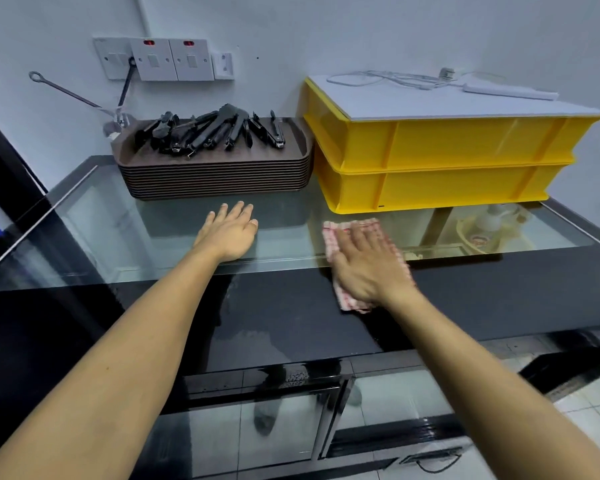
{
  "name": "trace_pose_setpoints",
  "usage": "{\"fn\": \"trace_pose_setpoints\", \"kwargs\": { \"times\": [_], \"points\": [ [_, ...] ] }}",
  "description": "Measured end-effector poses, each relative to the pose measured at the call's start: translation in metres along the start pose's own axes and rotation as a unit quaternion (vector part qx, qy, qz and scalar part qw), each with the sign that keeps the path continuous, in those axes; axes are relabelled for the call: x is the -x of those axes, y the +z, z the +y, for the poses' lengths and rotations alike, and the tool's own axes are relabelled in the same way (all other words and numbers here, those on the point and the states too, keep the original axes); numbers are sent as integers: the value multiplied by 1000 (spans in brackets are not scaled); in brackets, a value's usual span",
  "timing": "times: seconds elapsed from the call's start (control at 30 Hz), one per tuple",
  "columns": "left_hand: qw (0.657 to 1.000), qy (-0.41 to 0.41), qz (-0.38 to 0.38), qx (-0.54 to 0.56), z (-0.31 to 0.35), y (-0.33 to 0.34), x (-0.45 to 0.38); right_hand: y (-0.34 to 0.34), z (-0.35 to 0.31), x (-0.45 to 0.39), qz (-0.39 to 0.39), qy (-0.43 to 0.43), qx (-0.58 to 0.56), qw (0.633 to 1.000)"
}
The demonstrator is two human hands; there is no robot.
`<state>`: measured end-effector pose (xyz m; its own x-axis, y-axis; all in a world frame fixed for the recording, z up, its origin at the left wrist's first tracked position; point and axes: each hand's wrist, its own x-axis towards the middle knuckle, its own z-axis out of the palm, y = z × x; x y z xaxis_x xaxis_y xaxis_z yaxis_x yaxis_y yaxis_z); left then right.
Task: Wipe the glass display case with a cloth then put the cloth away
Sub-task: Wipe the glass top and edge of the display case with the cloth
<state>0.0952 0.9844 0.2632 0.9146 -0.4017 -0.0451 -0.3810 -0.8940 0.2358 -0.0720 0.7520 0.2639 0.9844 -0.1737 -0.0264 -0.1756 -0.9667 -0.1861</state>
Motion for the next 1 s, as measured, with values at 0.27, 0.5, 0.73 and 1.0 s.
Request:
{"fn": "trace_pose_setpoints", "kwargs": {
  "times": [0.27, 0.5, 0.73, 1.0],
  "points": [
    [1000, 1, -1, -2, -1, 1, -1, 7, -36, 77, -16, -204, -4, 979],
    [1000, -4, 0, -3, 1, 1, -2, -1, -24, 2, 1, -36, -9, 999],
    [1000, -4, -1, 0, -2, 2, -1, 0, -18, 76, -17, -226, 1, 974],
    [1000, -8, 5, 0, -1, 3, -1, 6, -34, 0, -11, -96, 0, 995]
  ]
}}
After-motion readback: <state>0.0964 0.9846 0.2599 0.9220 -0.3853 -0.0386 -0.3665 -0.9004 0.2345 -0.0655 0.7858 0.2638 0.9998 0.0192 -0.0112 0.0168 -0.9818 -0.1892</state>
